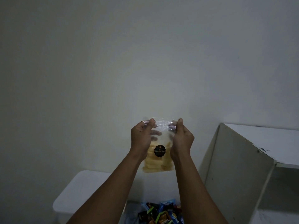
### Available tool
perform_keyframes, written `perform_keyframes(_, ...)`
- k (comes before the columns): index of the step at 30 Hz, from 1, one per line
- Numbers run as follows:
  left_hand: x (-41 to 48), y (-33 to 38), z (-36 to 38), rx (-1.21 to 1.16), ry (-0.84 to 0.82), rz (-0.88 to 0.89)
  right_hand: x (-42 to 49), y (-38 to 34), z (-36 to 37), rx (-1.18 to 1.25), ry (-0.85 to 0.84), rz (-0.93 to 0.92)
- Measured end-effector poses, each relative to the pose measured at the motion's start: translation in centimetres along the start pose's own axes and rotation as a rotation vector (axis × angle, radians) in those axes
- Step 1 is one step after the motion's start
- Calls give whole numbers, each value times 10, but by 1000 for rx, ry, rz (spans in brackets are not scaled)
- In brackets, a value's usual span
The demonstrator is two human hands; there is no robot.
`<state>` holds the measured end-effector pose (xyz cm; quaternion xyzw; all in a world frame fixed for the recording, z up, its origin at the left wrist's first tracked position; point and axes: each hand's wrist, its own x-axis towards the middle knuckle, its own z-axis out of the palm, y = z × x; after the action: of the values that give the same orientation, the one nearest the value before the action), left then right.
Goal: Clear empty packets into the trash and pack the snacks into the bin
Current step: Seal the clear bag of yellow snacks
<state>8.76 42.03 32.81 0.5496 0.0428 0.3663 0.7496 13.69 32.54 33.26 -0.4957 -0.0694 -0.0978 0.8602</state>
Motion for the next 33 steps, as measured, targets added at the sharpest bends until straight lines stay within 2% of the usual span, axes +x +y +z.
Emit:
perform_keyframes(5, 2, 0, -4, -81, 67, -4, 1, -2, -4, 35, -45, -14)
perform_keyframes(13, 4, 3, -2, 55, 31, 47, -6, -9, -11, -50, -301, 93)
perform_keyframes(18, 4, 7, -6, 9, -100, -15, -3, -9, -12, -33, -295, 87)
perform_keyframes(23, 2, 13, -6, 137, -142, -3, -6, -7, -12, -48, -341, 80)
perform_keyframes(29, -2, 13, -8, 163, -159, -28, -4, -5, -10, -117, -423, 76)
perform_keyframes(33, -3, 11, -4, 153, -79, -42, -5, -5, -7, -182, -396, 37)
